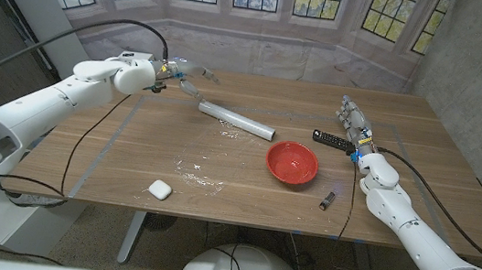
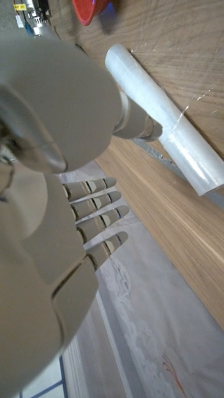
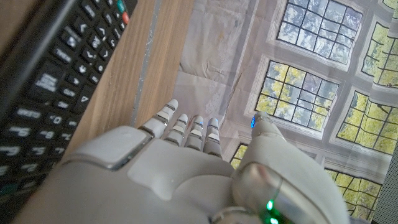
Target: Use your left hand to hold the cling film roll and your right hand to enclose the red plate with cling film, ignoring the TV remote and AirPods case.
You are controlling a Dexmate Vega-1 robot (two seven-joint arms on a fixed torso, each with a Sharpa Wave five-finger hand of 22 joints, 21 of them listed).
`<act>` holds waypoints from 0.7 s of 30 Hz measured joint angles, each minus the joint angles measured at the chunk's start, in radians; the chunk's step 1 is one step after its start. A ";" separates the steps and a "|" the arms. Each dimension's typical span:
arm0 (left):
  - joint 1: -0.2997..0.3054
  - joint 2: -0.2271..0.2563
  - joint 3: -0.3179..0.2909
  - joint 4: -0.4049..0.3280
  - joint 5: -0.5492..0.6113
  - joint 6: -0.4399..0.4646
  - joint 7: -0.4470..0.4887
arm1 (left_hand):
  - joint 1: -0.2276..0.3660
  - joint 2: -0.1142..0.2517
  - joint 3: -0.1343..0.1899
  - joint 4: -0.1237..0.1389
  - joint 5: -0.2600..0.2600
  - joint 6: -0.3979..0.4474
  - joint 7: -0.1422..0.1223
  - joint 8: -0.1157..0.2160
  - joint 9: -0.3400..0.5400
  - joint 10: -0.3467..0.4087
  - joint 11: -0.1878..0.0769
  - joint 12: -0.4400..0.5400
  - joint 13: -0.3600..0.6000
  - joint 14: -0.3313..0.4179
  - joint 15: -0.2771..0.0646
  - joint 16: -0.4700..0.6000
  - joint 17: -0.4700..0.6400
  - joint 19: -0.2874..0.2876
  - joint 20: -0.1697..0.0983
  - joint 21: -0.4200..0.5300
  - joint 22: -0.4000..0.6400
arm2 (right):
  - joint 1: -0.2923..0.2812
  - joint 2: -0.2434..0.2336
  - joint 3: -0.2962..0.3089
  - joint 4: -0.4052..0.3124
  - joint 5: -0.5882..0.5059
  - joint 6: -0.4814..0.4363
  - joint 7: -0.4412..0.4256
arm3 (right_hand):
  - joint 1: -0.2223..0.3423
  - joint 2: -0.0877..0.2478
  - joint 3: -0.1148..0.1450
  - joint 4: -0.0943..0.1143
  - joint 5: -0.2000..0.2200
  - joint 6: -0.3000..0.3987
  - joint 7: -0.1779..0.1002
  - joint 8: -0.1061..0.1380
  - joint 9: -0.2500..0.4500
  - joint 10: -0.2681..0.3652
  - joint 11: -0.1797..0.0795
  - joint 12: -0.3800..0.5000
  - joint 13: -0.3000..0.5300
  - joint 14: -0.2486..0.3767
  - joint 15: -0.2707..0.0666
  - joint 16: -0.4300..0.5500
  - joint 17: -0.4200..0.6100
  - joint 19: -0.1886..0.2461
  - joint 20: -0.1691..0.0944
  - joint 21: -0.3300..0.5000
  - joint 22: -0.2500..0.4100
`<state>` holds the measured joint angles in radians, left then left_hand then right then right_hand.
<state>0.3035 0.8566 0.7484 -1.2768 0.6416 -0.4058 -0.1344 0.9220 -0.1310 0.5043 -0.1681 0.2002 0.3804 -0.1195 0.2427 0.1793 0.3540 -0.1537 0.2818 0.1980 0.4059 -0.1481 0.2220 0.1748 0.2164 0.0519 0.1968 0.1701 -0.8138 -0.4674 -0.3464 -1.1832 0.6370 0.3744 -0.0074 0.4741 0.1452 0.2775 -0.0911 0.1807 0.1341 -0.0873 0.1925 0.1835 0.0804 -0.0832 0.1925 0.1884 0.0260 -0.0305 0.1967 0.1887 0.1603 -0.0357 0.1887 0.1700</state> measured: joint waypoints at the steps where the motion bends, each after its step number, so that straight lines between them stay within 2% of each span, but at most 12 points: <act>1: -0.003 0.000 0.002 0.001 0.001 -0.001 -0.001 | 0.001 0.001 -0.002 -0.002 0.000 0.000 0.000 0.000 0.000 0.004 -0.004 0.000 0.000 0.000 0.000 0.000 0.000 0.001 -0.001 0.000 0.000 | 0.000 0.000 0.000 -0.001 0.000 0.000 0.000 | 0.000 0.000 0.000 0.000 0.000 0.000 0.000 0.000 0.000 0.000 0.000 0.000 0.000 0.003 -0.003 0.000 0.000 0.000 0.000 0.000 0.000; 4: -0.017 -0.002 0.013 0.007 0.018 -0.015 -0.010 | 0.011 -0.009 -0.014 -0.002 0.004 0.003 0.002 -0.007 0.000 0.021 0.002 0.000 0.000 0.015 0.011 0.000 -0.001 0.022 -0.022 0.008 0.000 | -0.003 -0.001 0.002 -0.004 0.002 0.000 -0.002 | 0.000 0.000 0.000 0.000 0.000 0.000 0.000 0.000 0.000 0.005 0.002 0.000 0.000 0.003 -0.003 0.000 0.000 0.000 0.000 0.000 0.000; 9: -0.028 -0.005 0.022 0.012 0.036 -0.027 -0.018 | 0.029 -0.026 -0.046 0.004 0.008 0.069 0.004 -0.007 0.000 0.085 0.009 0.000 -0.007 0.056 0.032 -0.008 -0.009 0.061 -0.061 0.008 0.000 | -0.011 -0.003 0.004 -0.014 0.004 0.000 -0.005 | 0.000 0.000 0.000 0.000 0.000 0.000 0.000 0.000 0.000 0.005 0.002 0.000 0.000 0.003 -0.003 0.008 0.000 0.000 0.000 0.000 0.000; 14: -0.038 -0.009 0.029 0.017 0.047 -0.029 -0.026 | 0.037 -0.034 -0.069 0.011 0.008 0.117 -0.006 -0.007 0.000 0.149 0.002 0.000 -0.016 0.078 0.065 -0.016 -0.012 0.066 -0.066 0.008 0.000 | -0.021 -0.008 0.007 -0.027 0.006 -0.006 -0.011 | 0.000 0.000 0.000 0.000 0.000 0.000 0.000 0.000 0.000 0.005 0.002 0.000 0.000 0.003 -0.003 0.008 0.000 0.004 -0.004 0.004 0.000; 21: -0.060 -0.023 0.044 0.044 0.062 -0.027 -0.040 | 0.037 -0.034 -0.084 0.012 0.008 0.138 0.001 -0.007 0.000 0.175 0.011 0.000 -0.017 0.082 0.061 -0.024 -0.012 0.066 -0.066 0.008 0.000 | -0.030 -0.014 0.009 -0.040 0.009 -0.017 -0.019 | 0.000 0.000 0.000 0.000 0.000 0.000 0.000 0.000 0.000 0.005 0.002 0.000 0.000 0.003 -0.003 0.008 0.000 0.013 0.002 0.004 0.000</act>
<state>0.2434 0.8332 0.7926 -1.2325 0.7035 -0.4325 -0.1742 0.9594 -0.1648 0.4201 -0.1556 0.2080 0.5182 -0.1181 0.2361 0.1792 0.5292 -0.1430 0.2817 0.1811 0.4880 -0.0875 0.1981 0.1626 0.2824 -0.0142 0.2051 0.1700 -0.8443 -0.4812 -0.3373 -1.2234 0.6456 0.3579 -0.0260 0.4741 0.1452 0.2774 -0.0910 0.1807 0.1340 -0.0872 0.1925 0.1834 0.0855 -0.0807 0.1925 0.1884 0.0292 -0.0338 0.2044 0.1886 0.1728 -0.0342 0.1926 0.1703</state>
